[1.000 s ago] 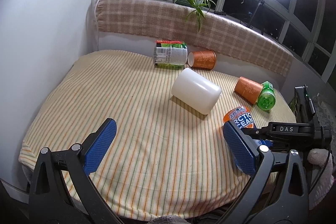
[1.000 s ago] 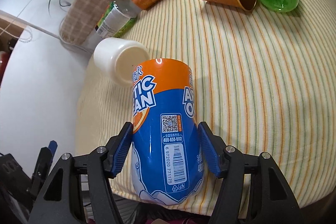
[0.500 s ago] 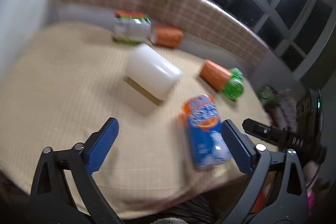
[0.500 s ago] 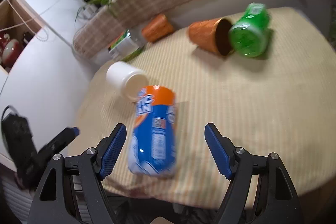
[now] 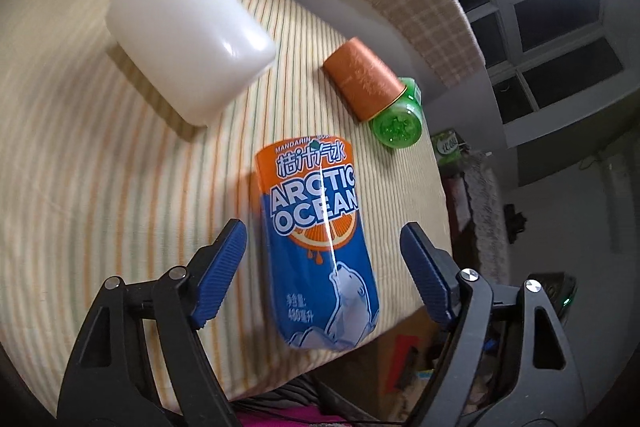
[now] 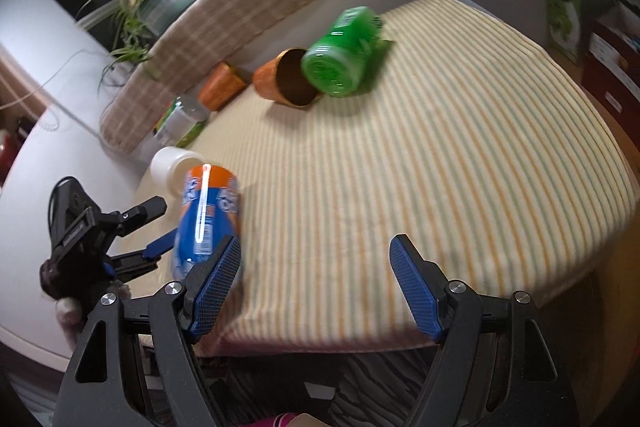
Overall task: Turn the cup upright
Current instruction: 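Lift the cup with the right tool and bring it to the left tool, then grasp the cup with the left tool while the right tool releases it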
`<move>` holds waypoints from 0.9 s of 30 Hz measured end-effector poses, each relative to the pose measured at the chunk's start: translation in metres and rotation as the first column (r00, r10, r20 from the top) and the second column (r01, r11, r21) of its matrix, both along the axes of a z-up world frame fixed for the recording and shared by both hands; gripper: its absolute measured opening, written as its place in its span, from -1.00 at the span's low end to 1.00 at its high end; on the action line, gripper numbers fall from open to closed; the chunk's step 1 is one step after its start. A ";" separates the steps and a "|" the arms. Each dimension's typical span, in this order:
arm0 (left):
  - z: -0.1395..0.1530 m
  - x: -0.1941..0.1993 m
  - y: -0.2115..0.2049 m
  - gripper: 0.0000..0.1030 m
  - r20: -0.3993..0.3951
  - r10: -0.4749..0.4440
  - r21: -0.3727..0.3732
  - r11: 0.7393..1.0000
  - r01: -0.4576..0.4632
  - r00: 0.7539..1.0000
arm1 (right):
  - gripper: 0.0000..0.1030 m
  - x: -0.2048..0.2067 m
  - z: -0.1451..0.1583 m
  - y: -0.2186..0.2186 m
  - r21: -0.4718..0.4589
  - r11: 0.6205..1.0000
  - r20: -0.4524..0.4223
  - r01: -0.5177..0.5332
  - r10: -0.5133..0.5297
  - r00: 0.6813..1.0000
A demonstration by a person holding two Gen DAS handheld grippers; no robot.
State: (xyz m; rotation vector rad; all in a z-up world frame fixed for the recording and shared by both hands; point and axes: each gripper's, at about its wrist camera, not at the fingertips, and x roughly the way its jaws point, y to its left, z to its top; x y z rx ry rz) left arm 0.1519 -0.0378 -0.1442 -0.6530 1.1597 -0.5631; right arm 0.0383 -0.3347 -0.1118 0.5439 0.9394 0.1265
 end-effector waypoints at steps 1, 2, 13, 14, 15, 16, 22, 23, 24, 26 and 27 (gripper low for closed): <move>-0.003 0.002 0.001 0.55 -0.010 -0.003 -0.005 1.000 0.003 1.000 | 0.50 -0.003 -0.001 -0.003 0.001 1.000 -0.002 0.006 -0.006 1.000; -0.005 0.004 -0.001 0.55 -0.023 -0.008 -0.013 1.000 0.007 1.000 | 0.50 -0.004 -0.002 -0.006 0.004 1.000 -0.005 0.014 -0.014 1.000; -0.023 0.018 -0.018 0.30 -0.061 -0.055 0.002 0.998 0.055 0.997 | 0.50 -0.010 -0.010 -0.017 0.014 0.998 -0.027 0.064 -0.063 0.998; -0.024 0.018 -0.018 0.25 -0.062 -0.057 0.003 0.998 0.058 0.996 | 0.50 -0.010 -0.011 -0.017 0.019 0.998 -0.028 0.068 -0.067 0.997; -0.025 0.019 -0.019 0.25 -0.060 -0.060 0.000 0.998 0.060 0.996 | 0.50 -0.010 -0.011 -0.017 0.024 0.997 -0.028 0.069 -0.069 0.997; -0.026 0.018 -0.018 0.25 -0.058 -0.059 -0.001 0.998 0.059 0.997 | 0.50 -0.010 -0.011 -0.017 0.027 0.997 -0.029 0.070 -0.069 0.997; -0.019 0.015 -0.018 0.24 -0.017 -0.053 0.034 0.998 0.053 0.998 | 0.50 -0.009 -0.012 -0.016 0.025 0.997 -0.031 0.073 -0.072 0.997; -0.017 0.015 -0.017 0.23 -0.008 -0.052 0.041 0.998 0.052 0.999 | 0.50 -0.009 -0.012 -0.016 0.024 0.997 -0.031 0.072 -0.071 0.997; -0.016 0.013 -0.017 0.23 0.002 -0.051 0.047 0.998 0.051 0.999 | 0.50 -0.009 -0.012 -0.015 0.022 0.997 -0.032 0.071 -0.071 0.997; -0.012 0.010 -0.016 0.23 0.022 -0.052 0.060 0.997 0.050 0.998 | 0.50 -0.008 -0.013 -0.014 0.021 0.997 -0.034 0.069 -0.068 0.997; -0.009 0.008 -0.015 0.23 0.037 -0.051 0.070 0.996 0.048 0.998 | 0.50 -0.008 -0.013 -0.014 0.020 0.997 -0.036 0.068 -0.067 0.997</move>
